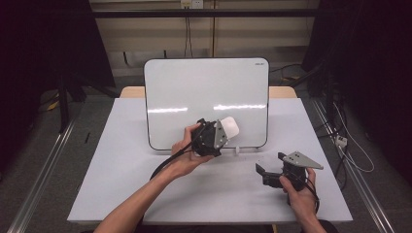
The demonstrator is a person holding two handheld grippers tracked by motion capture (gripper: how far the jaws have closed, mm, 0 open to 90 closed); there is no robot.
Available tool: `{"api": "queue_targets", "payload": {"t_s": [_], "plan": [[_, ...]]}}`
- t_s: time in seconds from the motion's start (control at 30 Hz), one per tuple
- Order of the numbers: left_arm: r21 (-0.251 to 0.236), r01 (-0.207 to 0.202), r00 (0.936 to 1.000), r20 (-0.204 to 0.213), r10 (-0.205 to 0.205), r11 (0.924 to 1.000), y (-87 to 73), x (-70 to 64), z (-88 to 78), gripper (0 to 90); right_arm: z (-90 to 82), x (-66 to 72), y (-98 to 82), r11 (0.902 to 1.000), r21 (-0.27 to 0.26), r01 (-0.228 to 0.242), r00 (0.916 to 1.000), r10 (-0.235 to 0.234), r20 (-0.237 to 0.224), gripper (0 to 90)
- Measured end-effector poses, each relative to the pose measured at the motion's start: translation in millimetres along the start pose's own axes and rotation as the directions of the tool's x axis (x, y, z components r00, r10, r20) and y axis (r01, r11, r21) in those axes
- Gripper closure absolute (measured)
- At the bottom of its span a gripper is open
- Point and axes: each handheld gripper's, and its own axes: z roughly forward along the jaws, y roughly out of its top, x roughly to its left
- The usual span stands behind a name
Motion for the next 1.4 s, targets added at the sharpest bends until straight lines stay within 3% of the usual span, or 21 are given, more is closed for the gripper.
{"api": "queue_targets", "payload": {"t_s": [0.17, 0.37, 0.6, 0.83, 0.97, 1.13, 1.4], "plan": [[-0.010, 0.063, 0.9977, -0.026, -0.063, 0.9980, -5.0, 12.5, -8.9, 31.3, -0.5, -0.2, -0.1, 1.0000, -0.001, -0.004, 1.0000, 0.004, -0.005, 4.5], [-0.036, 0.135, 0.9899, -0.040, -0.136, 0.9902, -12.5, 19.0, -19.3, 31.3, -1.2, 0.5, -0.5, 1.0000, -0.002, 0.006, 0.9999, -0.006, -0.008, 4.5], [-0.046, 0.156, 0.9852, -0.064, -0.159, 0.9867, -20.8, 24.4, -32.9, 31.3, -1.3, 0.3, -0.5, 1.0000, -0.003, 0.005, 0.9999, -0.005, -0.011, 4.5], [-0.057, 0.195, 0.9759, -0.088, -0.200, 0.9791, -33.4, 33.5, -46.6, 31.3, 0.3, 0.3, 0.6, 1.0000, -0.003, 0.001, 1.0000, -0.001, -0.007, 4.5], [-0.072, 0.238, 0.9637, -0.106, -0.245, 0.9685, -43.7, 40.7, -57.0, 31.3, 0.7, 0.9, 0.5, 1.0000, -0.003, -0.005, 1.0000, 0.005, -0.006, 4.5], [-0.074, 0.266, 0.9507, -0.145, -0.274, 0.9612, -55.5, 49.2, -66.3, 31.2, 1.1, 0.0, 0.5, 1.0000, -0.002, -0.004, 1.0000, 0.004, -0.001, 4.5], [-0.061, 0.267, 0.9437, -0.186, -0.274, 0.9618, -68.2, 56.6, -78.3, 31.2, -1.1, -0.7, -0.5, 1.0000, -0.002, -0.004, 1.0000, 0.004, -0.002, 4.5]]}}
